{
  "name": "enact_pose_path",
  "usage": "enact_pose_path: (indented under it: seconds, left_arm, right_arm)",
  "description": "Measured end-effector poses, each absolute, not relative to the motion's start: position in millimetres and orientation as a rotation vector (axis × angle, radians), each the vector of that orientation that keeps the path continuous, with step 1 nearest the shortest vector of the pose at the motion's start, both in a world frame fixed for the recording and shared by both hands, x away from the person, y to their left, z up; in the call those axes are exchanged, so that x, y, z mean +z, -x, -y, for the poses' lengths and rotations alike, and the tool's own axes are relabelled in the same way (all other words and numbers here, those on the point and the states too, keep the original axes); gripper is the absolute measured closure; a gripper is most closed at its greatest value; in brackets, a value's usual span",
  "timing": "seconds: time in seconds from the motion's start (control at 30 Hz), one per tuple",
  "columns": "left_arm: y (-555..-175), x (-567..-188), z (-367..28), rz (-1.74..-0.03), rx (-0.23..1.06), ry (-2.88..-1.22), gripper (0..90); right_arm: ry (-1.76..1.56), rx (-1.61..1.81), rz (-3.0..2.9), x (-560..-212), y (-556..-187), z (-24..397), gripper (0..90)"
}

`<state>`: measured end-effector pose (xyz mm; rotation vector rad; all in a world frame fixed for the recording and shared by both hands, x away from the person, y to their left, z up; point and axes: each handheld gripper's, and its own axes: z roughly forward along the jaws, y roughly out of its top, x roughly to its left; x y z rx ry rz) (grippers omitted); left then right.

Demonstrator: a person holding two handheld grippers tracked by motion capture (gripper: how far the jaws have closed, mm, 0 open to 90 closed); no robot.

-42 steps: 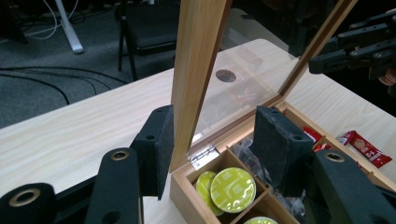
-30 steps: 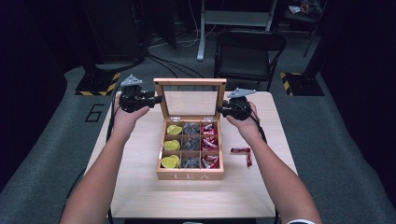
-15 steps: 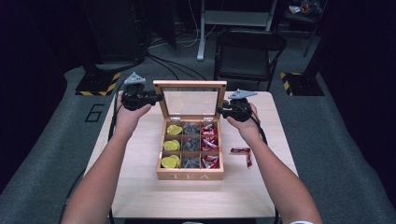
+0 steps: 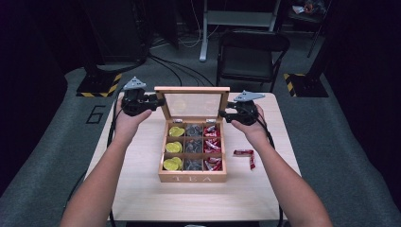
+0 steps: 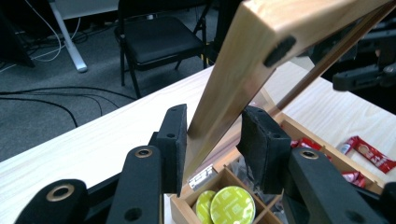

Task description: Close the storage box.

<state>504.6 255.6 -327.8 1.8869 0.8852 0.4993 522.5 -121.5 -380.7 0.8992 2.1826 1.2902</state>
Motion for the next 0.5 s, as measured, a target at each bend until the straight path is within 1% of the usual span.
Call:
enact_pose_path:
  seconds: [0.2,0.5]
  left_arm:
    - [-496.1,-332.3,-256.6,-0.875,0.494,-1.864,60.1]
    - [-483.9,-336.9,-257.4,-0.852,0.492,-1.886,59.2]
  right_arm:
    - [-0.867,1.319,-2.174,-370.2,-506.0,123.8,42.4]
    - [-0.816,1.356,-2.155,-353.2,-487.1,122.7,44.3]
